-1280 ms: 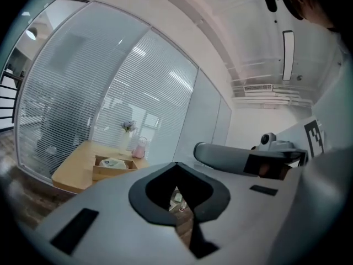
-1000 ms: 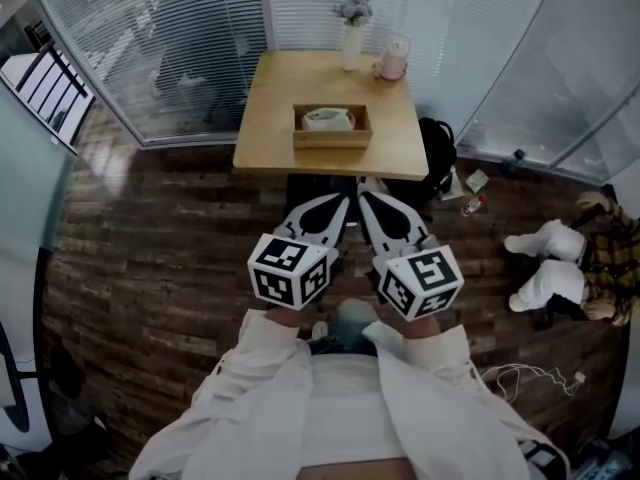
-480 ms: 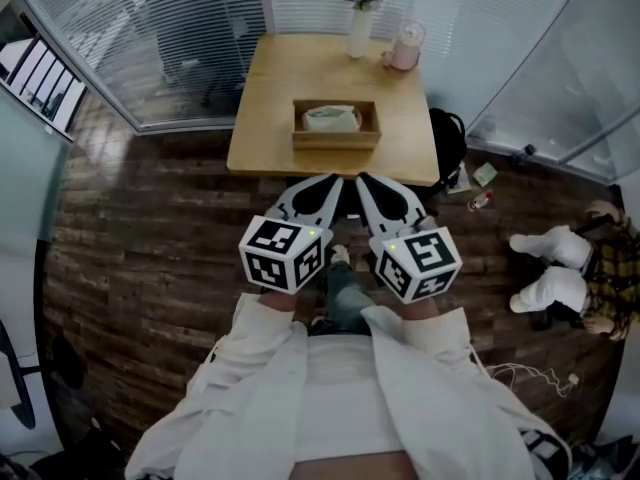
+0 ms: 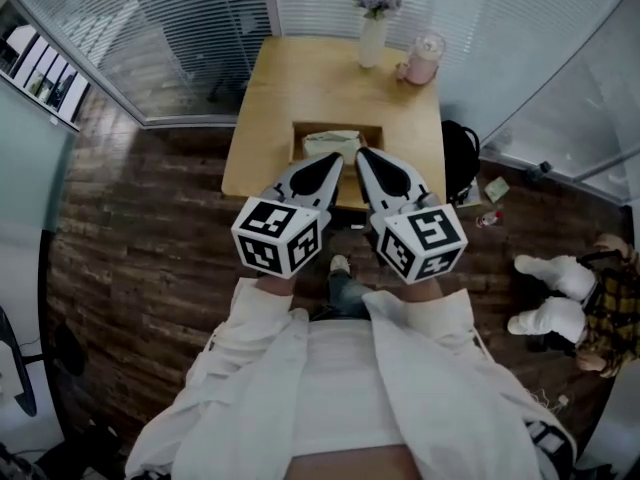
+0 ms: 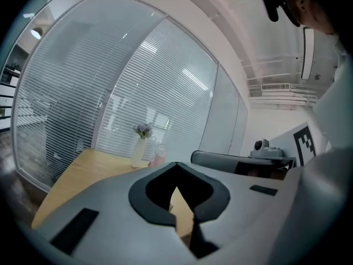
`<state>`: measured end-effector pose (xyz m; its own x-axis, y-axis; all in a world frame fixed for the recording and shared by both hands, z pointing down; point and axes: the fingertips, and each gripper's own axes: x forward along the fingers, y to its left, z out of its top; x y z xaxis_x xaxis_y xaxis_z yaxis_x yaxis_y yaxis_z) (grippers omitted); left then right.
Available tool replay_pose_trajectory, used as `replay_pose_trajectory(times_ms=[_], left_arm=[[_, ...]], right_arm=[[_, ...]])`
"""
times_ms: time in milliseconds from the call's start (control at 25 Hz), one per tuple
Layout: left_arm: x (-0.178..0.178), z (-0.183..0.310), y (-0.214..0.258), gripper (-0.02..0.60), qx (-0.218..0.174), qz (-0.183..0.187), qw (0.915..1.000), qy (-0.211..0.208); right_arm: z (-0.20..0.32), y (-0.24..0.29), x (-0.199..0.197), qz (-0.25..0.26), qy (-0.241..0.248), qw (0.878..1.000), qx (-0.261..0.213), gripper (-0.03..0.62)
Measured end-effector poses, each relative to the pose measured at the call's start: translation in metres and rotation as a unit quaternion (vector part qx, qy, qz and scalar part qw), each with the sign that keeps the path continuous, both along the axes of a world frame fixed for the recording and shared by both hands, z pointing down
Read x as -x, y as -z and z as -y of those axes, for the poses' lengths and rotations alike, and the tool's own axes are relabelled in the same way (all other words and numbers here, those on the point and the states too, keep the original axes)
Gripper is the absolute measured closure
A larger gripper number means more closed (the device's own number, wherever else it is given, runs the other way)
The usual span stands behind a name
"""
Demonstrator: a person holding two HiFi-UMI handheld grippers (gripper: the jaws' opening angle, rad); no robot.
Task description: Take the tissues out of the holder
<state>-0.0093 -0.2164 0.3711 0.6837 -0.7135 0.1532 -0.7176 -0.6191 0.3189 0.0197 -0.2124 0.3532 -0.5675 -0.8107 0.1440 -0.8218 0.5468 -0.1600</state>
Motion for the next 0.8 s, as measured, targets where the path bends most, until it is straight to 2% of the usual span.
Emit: replay_pose_trajectory(times_ms=[280,800], left_arm=[[-0.01,0.055,-0.006,0.572,-0.001,0.002,0.9996,0.029],[-0.005,0.07,-0.032,0.572,0.022,0.022,0.9978,0.058]], right_arm=[[0.045,-0.009,-0.021,-0.001,0.02,1.0,0.008,0.582],[0.064,-0.03,-0.028,0.011,0.039,0.999,0.035,0.582]])
